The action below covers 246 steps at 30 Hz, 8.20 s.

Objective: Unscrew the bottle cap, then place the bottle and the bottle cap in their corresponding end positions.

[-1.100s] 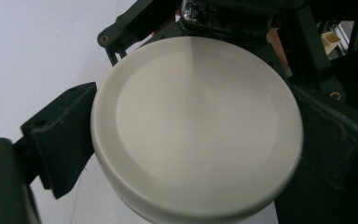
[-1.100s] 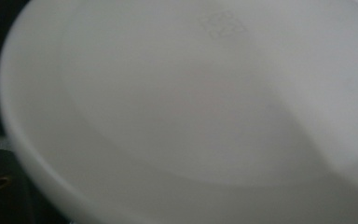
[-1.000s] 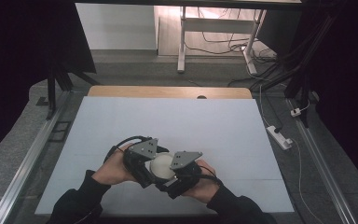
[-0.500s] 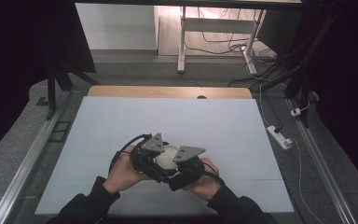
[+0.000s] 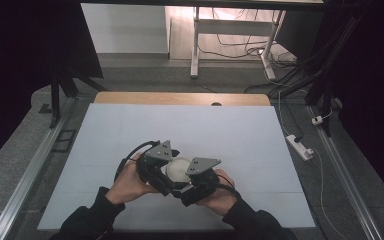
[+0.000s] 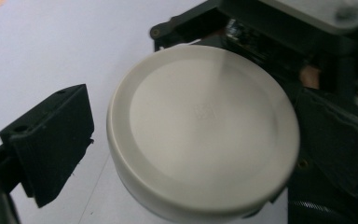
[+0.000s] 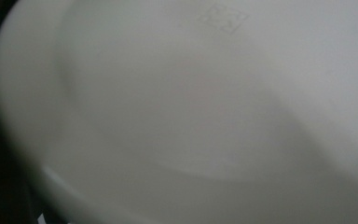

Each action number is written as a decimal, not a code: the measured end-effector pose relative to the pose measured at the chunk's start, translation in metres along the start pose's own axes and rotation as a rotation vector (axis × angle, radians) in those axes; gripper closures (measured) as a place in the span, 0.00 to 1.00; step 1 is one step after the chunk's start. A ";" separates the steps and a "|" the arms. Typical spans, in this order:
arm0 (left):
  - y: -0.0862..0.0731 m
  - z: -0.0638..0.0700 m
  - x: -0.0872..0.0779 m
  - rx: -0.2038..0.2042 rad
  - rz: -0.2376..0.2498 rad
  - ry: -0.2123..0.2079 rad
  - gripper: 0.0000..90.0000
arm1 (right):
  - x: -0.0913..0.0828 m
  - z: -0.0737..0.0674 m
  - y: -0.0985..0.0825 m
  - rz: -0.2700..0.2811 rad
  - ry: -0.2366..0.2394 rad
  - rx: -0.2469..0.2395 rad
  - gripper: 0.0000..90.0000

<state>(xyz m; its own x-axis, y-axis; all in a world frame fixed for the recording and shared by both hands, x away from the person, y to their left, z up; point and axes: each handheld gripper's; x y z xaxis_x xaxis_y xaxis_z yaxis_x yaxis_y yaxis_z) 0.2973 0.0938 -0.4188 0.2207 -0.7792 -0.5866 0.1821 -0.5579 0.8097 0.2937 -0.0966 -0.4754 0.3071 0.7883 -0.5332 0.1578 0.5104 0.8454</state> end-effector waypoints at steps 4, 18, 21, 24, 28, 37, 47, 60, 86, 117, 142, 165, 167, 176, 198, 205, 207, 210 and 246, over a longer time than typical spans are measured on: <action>-0.002 0.001 -0.002 0.084 -0.041 -0.056 0.01 | 0.000 -0.003 0.001 0.005 0.025 -0.012 0.07; -0.003 0.002 0.003 0.052 -0.025 -0.017 0.09 | -0.001 -0.004 0.002 0.005 0.019 -0.011 0.07; -0.003 0.002 0.005 0.018 -0.024 0.017 0.09 | 0.000 -0.002 0.001 -0.004 -0.005 0.002 0.07; -0.002 0.003 0.007 0.000 -0.028 0.040 0.09 | 0.000 0.000 0.001 -0.010 -0.016 0.020 0.07; -0.001 0.004 0.006 -0.004 -0.022 0.055 0.09 | 0.001 0.001 0.000 -0.014 -0.020 0.029 0.07; 0.001 0.004 0.002 -0.027 0.002 0.061 0.09 | 0.002 0.001 0.000 -0.019 -0.026 0.026 0.07; 0.002 0.004 0.000 -0.028 -0.004 0.069 0.09 | 0.002 0.001 -0.001 -0.021 -0.025 0.022 0.07; 0.001 0.001 -0.012 -0.049 0.018 0.097 0.09 | 0.000 0.002 -0.001 -0.017 -0.025 0.029 0.07; -0.015 -0.001 -0.031 -0.085 0.032 0.133 0.09 | -0.007 0.020 -0.003 -0.008 -0.089 0.053 0.07; -0.036 0.016 -0.016 -0.069 0.058 0.063 0.09 | 0.002 0.064 0.004 -0.004 -0.179 0.091 0.07; -0.050 0.020 0.005 -0.070 0.059 0.060 0.09 | 0.024 0.090 0.014 -0.001 -0.207 0.109 0.07; -0.065 0.014 0.047 -0.047 0.030 0.065 0.09 | 0.044 0.113 0.018 -0.015 -0.251 0.130 0.07; -0.066 0.014 0.051 -0.044 0.021 0.072 0.09 | 0.047 0.115 0.018 -0.013 -0.252 0.131 0.07; -0.071 0.010 0.064 -0.050 0.003 0.072 0.09 | 0.062 0.124 0.020 -0.025 -0.262 0.136 0.07; -0.081 -0.003 0.090 -0.065 -0.080 0.085 0.09 | 0.086 0.141 0.014 -0.044 -0.291 0.141 0.07; -0.081 -0.004 0.096 -0.075 -0.109 0.089 0.09 | 0.091 0.140 0.010 -0.057 -0.293 0.126 0.07; -0.082 -0.005 0.097 -0.072 -0.120 0.091 0.09 | 0.091 0.141 0.010 -0.053 -0.289 0.133 0.07; -0.082 -0.005 0.097 -0.076 -0.131 0.098 0.08 | 0.090 0.142 0.009 -0.051 -0.282 0.143 0.07; -0.082 -0.006 0.071 -0.191 -0.026 0.072 0.00 | 0.056 0.132 0.005 -0.018 -0.220 0.172 0.00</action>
<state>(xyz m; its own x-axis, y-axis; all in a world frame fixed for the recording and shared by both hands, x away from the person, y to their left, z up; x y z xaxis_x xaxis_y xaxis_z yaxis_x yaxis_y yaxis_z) 0.3036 0.0863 -0.5270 0.2798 -0.7391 -0.6128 0.3652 -0.5084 0.7799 0.4356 -0.0952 -0.4973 0.4959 0.6767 -0.5443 0.3164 0.4429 0.8389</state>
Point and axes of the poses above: each handheld gripper's, and its own axes: x roughly forward along the jaws, y roughly out of its top, z roughly to its right, and after that the axes turned 4 degrees about z, right-handed
